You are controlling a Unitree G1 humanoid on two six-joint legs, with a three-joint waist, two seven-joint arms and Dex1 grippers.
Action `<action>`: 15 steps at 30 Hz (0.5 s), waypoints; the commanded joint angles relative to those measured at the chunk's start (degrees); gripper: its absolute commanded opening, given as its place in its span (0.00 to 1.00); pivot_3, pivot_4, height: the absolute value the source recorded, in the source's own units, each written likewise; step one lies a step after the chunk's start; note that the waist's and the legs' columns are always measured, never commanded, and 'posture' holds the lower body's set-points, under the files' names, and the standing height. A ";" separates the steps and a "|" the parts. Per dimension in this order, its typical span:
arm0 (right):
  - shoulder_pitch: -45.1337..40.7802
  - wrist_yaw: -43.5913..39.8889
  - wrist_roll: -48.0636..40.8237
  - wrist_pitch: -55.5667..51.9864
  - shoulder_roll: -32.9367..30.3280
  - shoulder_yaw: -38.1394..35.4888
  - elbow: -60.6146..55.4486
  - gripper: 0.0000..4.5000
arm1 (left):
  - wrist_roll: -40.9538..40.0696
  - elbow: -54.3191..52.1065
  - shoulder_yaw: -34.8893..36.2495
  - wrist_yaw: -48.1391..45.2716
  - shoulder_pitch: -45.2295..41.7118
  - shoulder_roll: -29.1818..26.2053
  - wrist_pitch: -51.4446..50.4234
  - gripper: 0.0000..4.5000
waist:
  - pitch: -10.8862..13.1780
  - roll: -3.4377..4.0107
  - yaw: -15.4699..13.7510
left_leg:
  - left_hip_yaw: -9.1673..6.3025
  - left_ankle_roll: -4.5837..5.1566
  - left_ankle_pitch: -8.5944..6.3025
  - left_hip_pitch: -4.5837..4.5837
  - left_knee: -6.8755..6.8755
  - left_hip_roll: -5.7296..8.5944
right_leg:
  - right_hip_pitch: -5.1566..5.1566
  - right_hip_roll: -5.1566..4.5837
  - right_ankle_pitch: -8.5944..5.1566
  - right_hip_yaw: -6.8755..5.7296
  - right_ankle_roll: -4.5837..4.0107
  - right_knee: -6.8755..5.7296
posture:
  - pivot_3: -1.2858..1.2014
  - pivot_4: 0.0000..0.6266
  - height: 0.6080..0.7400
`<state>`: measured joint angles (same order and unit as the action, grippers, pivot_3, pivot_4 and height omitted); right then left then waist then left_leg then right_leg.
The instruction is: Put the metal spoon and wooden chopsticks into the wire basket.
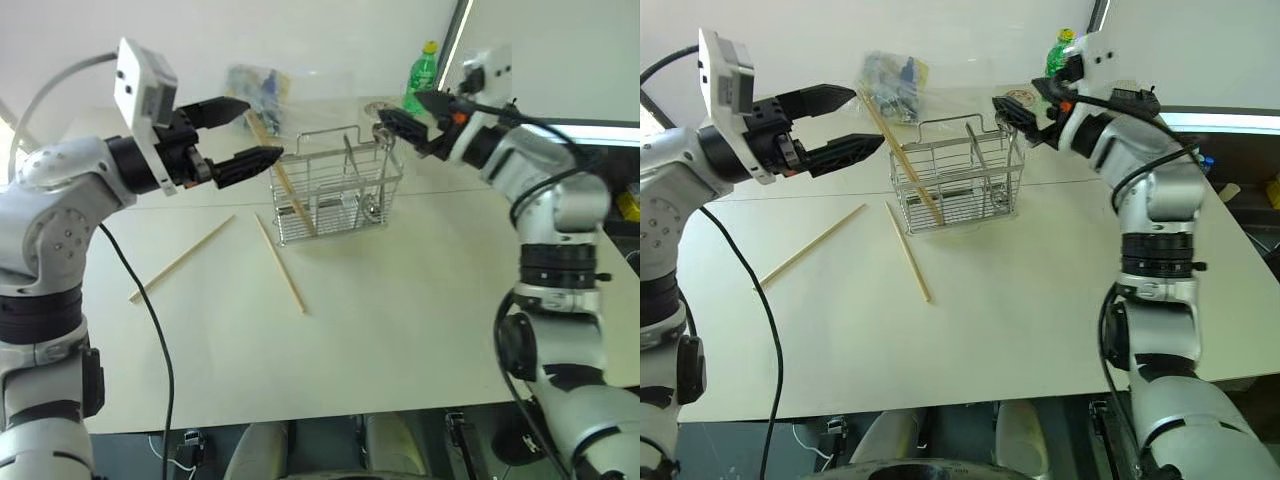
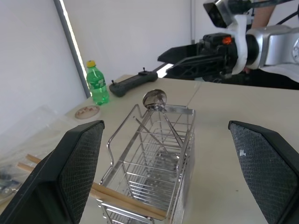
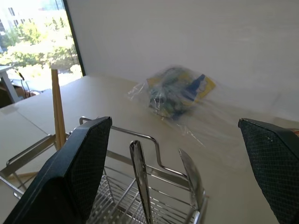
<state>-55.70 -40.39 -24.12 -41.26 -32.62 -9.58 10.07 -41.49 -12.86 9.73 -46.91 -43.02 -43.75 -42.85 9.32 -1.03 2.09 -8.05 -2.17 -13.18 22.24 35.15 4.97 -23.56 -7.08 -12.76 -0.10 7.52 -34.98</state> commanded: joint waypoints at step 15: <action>27.20 -15.48 -16.50 -11.11 -21.45 -8.05 -34.80 0.99 | 16.71 26.98 -5.02 -25.52 2.00 -18.15 16.07 1.00 | 0.02 0.03 0.00 | 0.27 0.13 -0.09 -0.04 -0.05 -0.62 | 0.11 0.24 -0.02 0.00 0.00 0.56 | 0.52 0.24 0.80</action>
<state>-28.94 -58.79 -39.06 -52.04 -54.79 -14.79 -21.49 -26.85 12.54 5.58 -70.67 -40.58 -60.84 -29.50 9.34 -1.00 2.09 -7.77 -2.04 -13.27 22.20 35.12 4.36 -23.45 -6.85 -12.76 -0.09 7.49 -34.41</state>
